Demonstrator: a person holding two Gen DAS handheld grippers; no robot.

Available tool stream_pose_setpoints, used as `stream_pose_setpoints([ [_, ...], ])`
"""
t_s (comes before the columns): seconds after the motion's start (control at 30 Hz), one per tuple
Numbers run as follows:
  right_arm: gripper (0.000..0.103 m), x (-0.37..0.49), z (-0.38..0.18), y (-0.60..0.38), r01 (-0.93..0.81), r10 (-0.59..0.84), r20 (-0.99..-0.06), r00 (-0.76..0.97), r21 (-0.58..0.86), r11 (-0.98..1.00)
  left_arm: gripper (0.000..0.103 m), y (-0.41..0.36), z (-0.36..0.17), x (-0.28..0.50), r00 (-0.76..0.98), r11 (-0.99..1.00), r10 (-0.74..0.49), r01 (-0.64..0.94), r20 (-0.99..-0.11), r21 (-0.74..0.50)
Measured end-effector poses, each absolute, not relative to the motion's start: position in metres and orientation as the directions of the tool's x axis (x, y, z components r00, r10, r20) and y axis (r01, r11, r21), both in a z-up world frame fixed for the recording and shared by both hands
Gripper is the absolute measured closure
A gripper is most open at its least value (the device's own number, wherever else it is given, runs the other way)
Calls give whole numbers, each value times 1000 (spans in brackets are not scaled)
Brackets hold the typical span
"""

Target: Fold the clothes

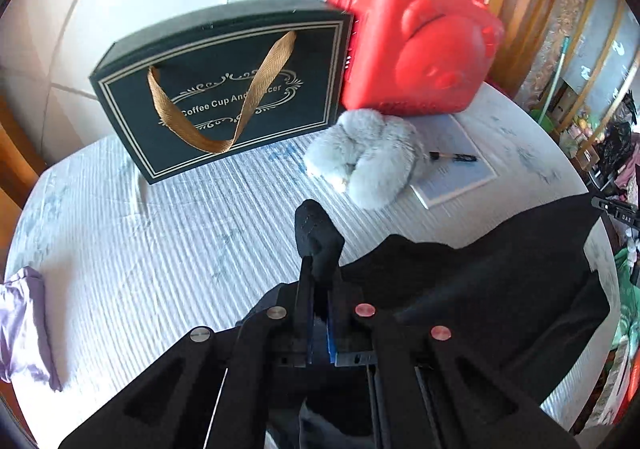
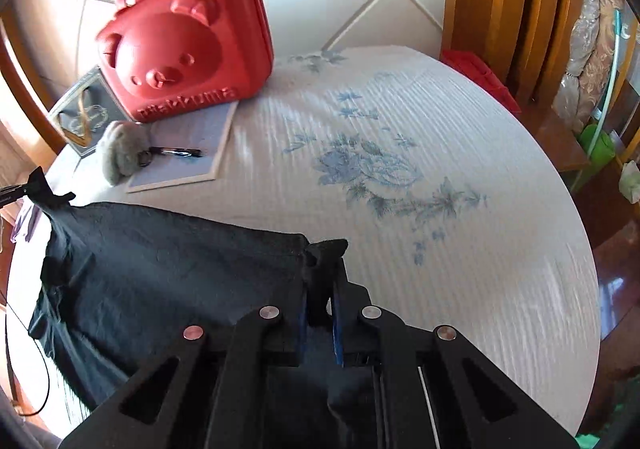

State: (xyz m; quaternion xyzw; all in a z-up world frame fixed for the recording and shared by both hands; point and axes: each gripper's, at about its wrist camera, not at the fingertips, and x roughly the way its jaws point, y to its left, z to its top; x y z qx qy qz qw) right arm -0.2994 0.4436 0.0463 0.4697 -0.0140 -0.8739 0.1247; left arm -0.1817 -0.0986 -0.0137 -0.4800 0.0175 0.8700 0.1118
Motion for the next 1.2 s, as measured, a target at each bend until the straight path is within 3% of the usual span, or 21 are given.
stream_pose_setpoints([
  [0.13,94,-235,36,456,231,-269,-826,-495,173,-957,98,-82,-23,-109,-469,-950,206,-305,-859,-62],
  [0.2,87,-212,14,462,216,-265,-866,-424,188,-958,95,-77,-52,-81,-380,-946,210,-313,-901,-88],
  [0.27,73,-195,-8,472,172,-230,-902,-366,178,-969,89,-74,-88,-60,-281,-956,173,-279,-944,-92],
  [0.33,72,-184,-20,485,113,-213,-912,-351,184,-976,89,-79,-114,-43,-206,-967,157,-230,-966,-108],
  [0.47,71,-179,-6,510,9,-184,-894,-409,197,-980,87,-103,-96,-34,-278,-980,187,-120,-942,-159],
  [0.5,71,-180,0,515,-14,-174,-888,-425,199,-980,83,-108,-85,-37,-317,-980,198,-102,-927,-174],
  [0.6,65,-186,16,530,-99,-143,-874,-465,212,-972,56,-119,-55,-46,-422,-976,215,-67,-881,-207],
  [0.8,61,-219,26,518,-107,-145,-881,-450,214,-971,54,-109,-50,-77,-471,-978,201,-40,-859,-207],
  [0.93,60,-246,2,491,-75,-133,-924,-358,171,-982,54,-93,-97,-97,-400,-988,141,5,-905,-156],
  [1.03,53,-260,-18,474,-50,-123,-946,-300,144,-988,54,-89,-124,-92,-347,-989,131,24,-929,-148],
  [1.07,59,-262,-22,469,-36,-111,-950,-293,127,-991,54,-86,-131,-90,-333,-990,127,21,-934,-142],
  [1.1,96,-262,-23,465,-26,-81,-951,-297,93,-995,54,-82,-134,-86,-327,-991,119,11,-937,-130],
  [1.2,101,-260,-14,466,-30,-7,-931,-364,19,-999,54,-76,-145,-74,-322,-997,80,-8,-943,-81],
])
